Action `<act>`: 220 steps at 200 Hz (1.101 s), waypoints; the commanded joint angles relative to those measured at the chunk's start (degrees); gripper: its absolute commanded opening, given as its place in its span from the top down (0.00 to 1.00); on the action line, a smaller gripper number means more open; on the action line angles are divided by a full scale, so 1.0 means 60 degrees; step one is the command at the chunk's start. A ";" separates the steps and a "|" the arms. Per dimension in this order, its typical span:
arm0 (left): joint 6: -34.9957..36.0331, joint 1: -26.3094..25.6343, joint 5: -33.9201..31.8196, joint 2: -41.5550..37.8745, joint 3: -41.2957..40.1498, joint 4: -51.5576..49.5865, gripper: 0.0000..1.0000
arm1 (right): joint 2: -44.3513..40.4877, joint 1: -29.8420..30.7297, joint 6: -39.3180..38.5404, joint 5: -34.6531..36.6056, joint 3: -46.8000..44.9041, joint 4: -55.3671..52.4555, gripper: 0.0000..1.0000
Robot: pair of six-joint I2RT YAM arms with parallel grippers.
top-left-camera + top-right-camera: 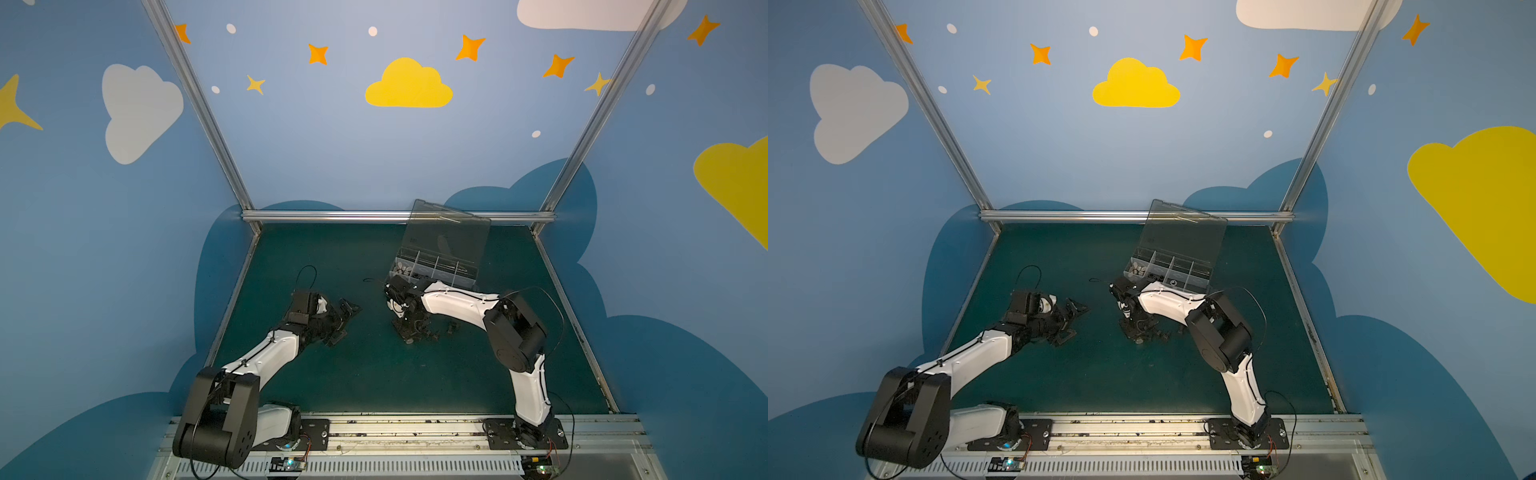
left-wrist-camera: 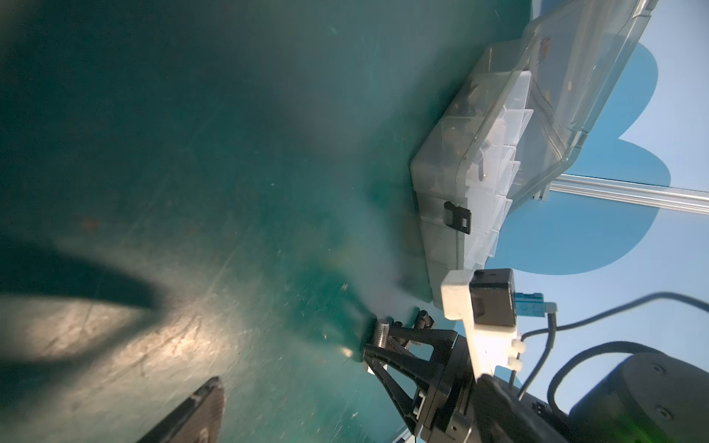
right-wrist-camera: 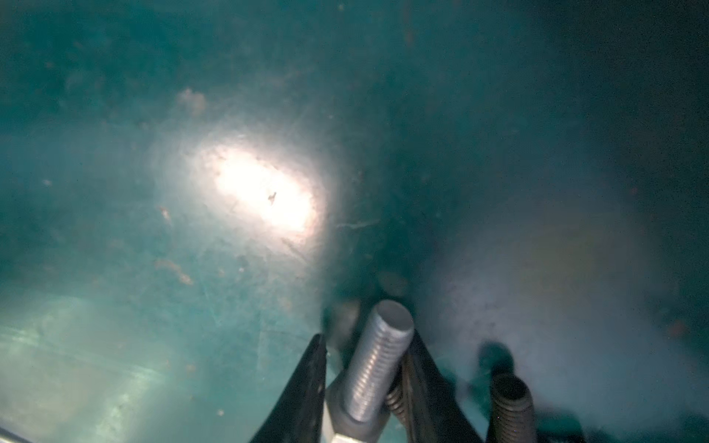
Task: Sort the screws and nuts into containers
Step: Pick up the screw from the center of the table, then place the screw into the container.
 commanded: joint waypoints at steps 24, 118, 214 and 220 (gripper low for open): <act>0.0166 0.0016 -0.0055 -0.0216 -0.0089 -0.0167 0.00 | 0.0511 0.0120 0.0163 -0.0287 -0.0121 0.0060 0.89; 0.0153 0.0063 -0.0039 -0.0337 -0.0089 -0.0163 0.00 | -0.0996 -0.0930 -0.0351 -0.2372 -0.0378 0.1236 1.00; 0.0131 0.0092 0.0026 -0.0277 -0.0045 -0.0060 0.00 | -0.0321 -0.2608 -0.1855 -0.2454 0.2636 0.0525 1.00; 0.0134 0.0090 0.0033 -0.0265 -0.0049 -0.0049 0.00 | -0.0150 -0.2626 -0.1923 -0.2220 0.2939 0.0399 1.00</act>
